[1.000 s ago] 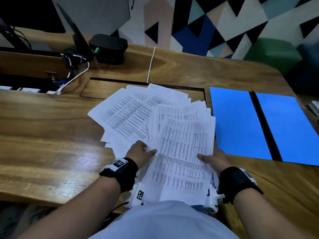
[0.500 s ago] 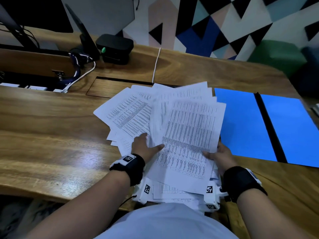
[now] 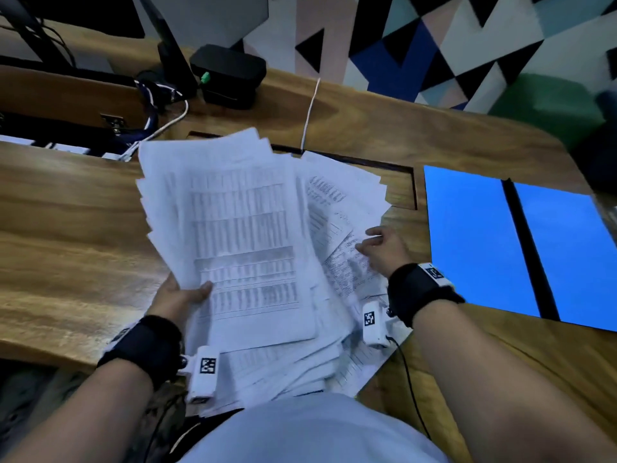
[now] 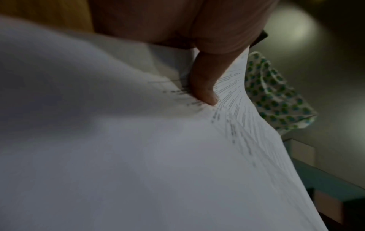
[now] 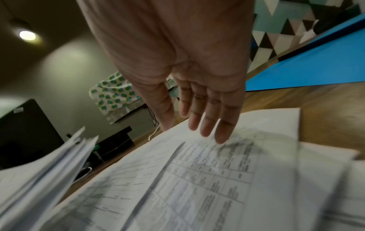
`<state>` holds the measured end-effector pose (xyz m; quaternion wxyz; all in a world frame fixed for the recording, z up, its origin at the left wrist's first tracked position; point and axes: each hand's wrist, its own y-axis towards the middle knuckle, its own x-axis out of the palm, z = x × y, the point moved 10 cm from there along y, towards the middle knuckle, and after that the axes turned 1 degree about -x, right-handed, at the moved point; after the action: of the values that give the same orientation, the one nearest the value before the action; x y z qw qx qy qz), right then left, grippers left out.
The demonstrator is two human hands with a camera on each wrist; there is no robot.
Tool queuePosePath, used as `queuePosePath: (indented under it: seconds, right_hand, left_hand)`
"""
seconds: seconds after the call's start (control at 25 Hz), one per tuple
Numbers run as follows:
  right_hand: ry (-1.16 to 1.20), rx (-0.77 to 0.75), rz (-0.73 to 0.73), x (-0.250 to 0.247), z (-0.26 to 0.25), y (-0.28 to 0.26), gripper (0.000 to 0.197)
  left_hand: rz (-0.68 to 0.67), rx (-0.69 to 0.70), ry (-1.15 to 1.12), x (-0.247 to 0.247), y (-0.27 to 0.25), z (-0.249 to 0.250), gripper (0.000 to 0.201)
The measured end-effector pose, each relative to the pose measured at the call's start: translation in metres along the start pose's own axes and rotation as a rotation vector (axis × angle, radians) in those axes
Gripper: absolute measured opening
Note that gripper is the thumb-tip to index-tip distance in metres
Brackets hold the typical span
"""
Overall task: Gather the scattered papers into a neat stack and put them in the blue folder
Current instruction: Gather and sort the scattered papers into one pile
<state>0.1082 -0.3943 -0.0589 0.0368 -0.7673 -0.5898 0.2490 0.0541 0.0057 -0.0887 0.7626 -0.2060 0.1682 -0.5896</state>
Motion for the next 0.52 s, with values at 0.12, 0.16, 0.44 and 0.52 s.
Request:
queuePosePath:
  seconds: [0.12,0.16,0.44,0.52]
  right_hand:
    - [-0.300,-0.049,0.087,0.005,-0.005,0.034,0.051]
    - [-0.356,-0.070,0.071,0.013,-0.008,0.041,0.062]
    - [-0.620,-0.064,-0.011,0.064,-0.016,0.049,0.031]
    - [-0.567,-0.073,0.071,0.050,-0.019,0.044,0.033]
  left_hand:
    - [0.072,-0.075,0.056,-0.024,0.013,-0.018,0.043]
    - [0.071,-0.070,0.057,-0.024,0.016,-0.019,0.040]
    - [0.057,-0.067,0.038,-0.027,0.024,-0.026,0.047]
    - [0.043,-0.069,0.002,-0.027,0.022,-0.025,0.048]
